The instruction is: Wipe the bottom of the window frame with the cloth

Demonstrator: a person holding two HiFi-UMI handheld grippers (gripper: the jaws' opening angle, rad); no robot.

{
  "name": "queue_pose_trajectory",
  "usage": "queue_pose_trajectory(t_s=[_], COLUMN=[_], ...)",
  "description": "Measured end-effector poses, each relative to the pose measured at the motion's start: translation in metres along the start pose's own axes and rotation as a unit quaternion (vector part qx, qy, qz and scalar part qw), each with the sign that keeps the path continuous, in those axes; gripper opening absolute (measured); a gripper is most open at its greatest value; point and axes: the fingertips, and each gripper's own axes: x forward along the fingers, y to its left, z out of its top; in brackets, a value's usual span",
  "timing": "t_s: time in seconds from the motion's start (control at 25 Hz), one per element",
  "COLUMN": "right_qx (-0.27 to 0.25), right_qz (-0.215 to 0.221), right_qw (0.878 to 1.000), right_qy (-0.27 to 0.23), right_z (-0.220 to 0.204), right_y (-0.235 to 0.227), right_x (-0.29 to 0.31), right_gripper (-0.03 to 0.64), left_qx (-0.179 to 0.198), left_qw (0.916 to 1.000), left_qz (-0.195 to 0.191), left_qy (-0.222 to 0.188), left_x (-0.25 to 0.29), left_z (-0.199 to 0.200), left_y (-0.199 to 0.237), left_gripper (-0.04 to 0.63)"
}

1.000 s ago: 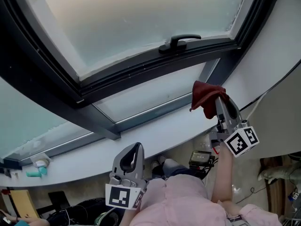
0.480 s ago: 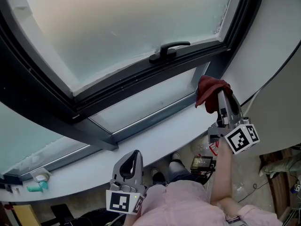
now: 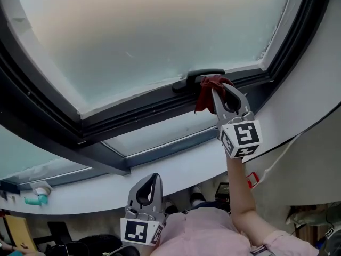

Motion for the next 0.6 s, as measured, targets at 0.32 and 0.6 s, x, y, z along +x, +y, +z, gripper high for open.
queue_pose_trajectory(t_s=[0.32, 0.6], right_qx=[-0.047, 0.015], right_qz=[0.034, 0.07], right_qw=[0.996, 0.991], right_qy=[0.063, 0.11], right_z=[-0.031, -0.05], right_y=[-0.015, -0.031], right_x=[0.036, 0.041], right_gripper=[0.066, 0.066], left_qx=[-0.006, -0.004], left_qw=[0.9985, 0.9984], left_qz=[0.053, 0.056], left_qy=[-0.009, -0.01], left_x=[0.048, 0.079], left_z=[0.001, 0.001], left_y=[-0.008, -0.024], left_gripper=[-0.003, -0.003])
